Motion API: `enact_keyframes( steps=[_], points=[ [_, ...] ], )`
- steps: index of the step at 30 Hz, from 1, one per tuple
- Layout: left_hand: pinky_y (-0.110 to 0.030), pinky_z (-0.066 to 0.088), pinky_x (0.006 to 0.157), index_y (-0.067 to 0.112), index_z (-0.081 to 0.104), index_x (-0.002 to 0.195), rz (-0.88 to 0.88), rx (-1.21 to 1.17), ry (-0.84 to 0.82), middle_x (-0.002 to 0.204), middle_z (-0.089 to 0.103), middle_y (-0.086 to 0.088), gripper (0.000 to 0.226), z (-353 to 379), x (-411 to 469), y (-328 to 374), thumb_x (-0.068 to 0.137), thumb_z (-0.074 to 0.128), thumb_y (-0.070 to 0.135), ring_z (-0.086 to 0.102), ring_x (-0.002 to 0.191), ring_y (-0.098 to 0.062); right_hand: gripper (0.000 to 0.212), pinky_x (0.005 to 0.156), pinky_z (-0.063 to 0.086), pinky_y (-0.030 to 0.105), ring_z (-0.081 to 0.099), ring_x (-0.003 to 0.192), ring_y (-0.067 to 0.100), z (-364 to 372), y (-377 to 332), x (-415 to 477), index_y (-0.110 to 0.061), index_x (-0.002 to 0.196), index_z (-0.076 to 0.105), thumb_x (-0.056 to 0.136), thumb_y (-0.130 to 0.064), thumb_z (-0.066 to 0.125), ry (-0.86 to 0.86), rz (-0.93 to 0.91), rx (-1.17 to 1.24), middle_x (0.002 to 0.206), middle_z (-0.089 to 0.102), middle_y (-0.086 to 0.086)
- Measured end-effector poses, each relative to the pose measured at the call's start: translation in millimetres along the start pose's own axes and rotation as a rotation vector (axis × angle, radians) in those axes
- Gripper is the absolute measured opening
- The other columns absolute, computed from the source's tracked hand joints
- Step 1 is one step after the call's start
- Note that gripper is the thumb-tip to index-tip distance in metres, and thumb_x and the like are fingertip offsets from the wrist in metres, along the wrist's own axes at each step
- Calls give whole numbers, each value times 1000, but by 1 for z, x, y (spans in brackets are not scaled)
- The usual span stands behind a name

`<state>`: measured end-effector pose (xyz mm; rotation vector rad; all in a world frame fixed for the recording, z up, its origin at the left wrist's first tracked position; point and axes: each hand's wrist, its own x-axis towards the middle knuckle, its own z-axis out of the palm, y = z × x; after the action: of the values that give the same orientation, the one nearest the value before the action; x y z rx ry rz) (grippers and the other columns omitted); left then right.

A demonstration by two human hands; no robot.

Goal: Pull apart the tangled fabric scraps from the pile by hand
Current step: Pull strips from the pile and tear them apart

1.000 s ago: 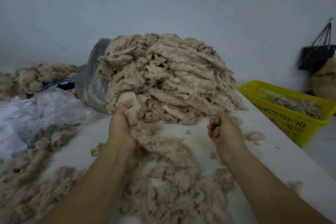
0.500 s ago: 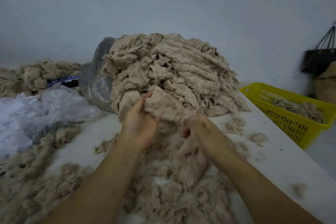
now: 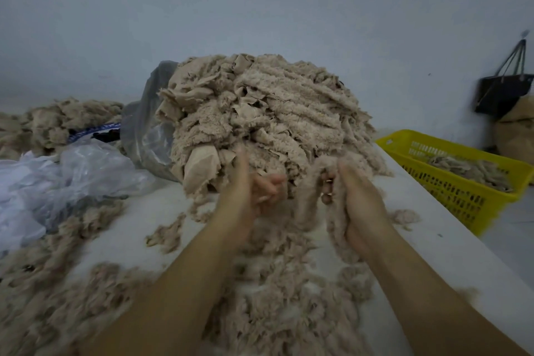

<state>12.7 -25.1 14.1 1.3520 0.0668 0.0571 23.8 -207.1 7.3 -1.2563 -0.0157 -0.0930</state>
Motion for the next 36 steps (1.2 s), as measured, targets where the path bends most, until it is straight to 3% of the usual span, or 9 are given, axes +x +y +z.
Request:
enact_keyframes(
  steps=[4,8,12,17,20,23,30,33,36],
  points=[
    [-30,51,87,45,68,103,137,318,-212,109,72,17,58,17,-12,-10,66,55,87,69,98,-2,30,60,58,28,73,73,18,3,8,-3,-27,85,74,86,-55,62,-163,-102,-134,84,75,4],
    [-15,51,70,43,71,87,204,379,-231,89,72,19,3,20,-10,-15,89,70,43,66,82,3,53,81,59,34,71,101,23,7,9,-5,-24,101,75,69,-67,72,-226,-116,-100,106,74,8],
    [-21,55,74,26,74,81,199,182,-205,87,75,3,19,16,-11,-13,97,63,22,69,83,-8,98,102,50,43,56,127,18,12,15,-11,-25,147,41,67,-73,73,-341,-41,-190,144,54,1],
    [-10,48,60,31,61,107,277,143,-43,93,66,22,22,14,-10,-9,90,66,46,62,72,7,17,66,50,11,66,90,-5,9,13,-11,-57,102,64,99,-44,53,-281,-216,-333,94,70,-30],
    [-13,53,70,51,53,121,318,257,-101,119,56,33,53,12,-11,-10,74,70,71,58,94,14,17,64,41,10,54,85,-9,9,10,-14,-55,96,59,101,-43,48,-280,-296,-565,88,58,-26],
    [-13,52,66,52,66,83,349,374,-84,90,70,16,6,17,-10,-13,85,72,50,61,76,10,16,70,36,12,46,101,13,10,14,-10,-16,109,52,101,-29,49,-262,-405,-756,106,42,-10],
    [-21,51,60,16,71,94,88,-271,-151,79,70,0,12,13,-5,-5,95,59,13,62,66,-10,34,68,40,-3,43,88,-37,15,9,-17,-59,108,38,82,-61,60,-370,-141,-506,98,42,-57],
    [-19,50,58,15,72,98,46,-307,-67,84,73,2,12,9,-1,-6,91,64,21,63,67,-7,7,53,43,4,63,69,-15,9,14,-11,-47,99,60,95,-52,56,-349,-59,-471,80,68,-34],
    [-23,47,59,19,72,103,0,-71,153,89,74,4,13,3,13,-9,95,65,27,58,64,-8,34,39,44,20,57,43,10,-7,-5,2,-19,81,67,91,-50,60,-78,94,92,63,62,0]
  ],
)
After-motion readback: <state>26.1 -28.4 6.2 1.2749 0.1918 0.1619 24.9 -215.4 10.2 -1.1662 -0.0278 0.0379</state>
